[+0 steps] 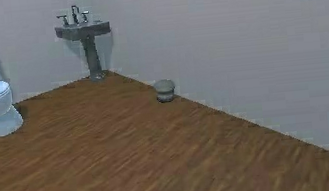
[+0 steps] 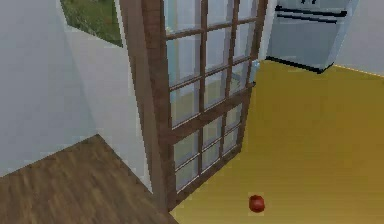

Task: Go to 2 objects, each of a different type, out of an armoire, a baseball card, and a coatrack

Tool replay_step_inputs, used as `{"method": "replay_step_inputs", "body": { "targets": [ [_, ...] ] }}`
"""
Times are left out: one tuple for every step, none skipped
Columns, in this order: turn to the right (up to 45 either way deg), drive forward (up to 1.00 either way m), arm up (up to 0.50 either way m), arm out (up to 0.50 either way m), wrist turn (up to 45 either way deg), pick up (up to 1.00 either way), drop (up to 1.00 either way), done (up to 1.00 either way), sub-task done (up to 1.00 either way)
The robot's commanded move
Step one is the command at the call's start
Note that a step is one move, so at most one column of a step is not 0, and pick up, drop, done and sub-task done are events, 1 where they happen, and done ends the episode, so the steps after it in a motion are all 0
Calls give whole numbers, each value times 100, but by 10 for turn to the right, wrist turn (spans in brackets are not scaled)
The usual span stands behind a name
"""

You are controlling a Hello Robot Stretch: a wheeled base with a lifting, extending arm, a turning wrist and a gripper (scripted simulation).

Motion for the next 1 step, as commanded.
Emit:
{"method": "replay_step_inputs", "body": {
  "targets": [
    [180,0,0,0,0,0,0,0,0]
  ]
}}
